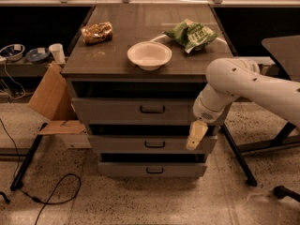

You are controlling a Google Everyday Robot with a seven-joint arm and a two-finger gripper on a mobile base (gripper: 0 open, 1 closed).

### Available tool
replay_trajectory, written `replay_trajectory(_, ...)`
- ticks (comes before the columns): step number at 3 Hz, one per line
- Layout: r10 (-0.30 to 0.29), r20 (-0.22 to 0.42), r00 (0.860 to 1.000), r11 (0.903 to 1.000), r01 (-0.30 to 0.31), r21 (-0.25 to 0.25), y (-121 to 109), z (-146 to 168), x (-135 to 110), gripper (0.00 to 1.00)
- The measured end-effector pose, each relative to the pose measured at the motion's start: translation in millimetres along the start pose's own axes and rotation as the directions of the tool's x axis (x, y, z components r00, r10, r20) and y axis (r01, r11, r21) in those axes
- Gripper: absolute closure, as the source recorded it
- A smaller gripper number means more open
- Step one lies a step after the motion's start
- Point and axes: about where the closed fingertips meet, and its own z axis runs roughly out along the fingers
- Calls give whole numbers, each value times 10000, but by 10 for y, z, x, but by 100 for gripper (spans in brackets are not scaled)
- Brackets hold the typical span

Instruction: Close top drawer

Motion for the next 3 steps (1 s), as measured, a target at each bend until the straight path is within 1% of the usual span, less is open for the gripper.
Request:
replay_trajectory(1,194,-194,9996,9998,-194,-25,4,-131,126,0)
replay_trajectory(2,519,-507,9974,9986,-524,-71,93,-380,414,0)
replay_trajectory(3,519,-508,9974,9986,-523,-72,94,-380,414,0)
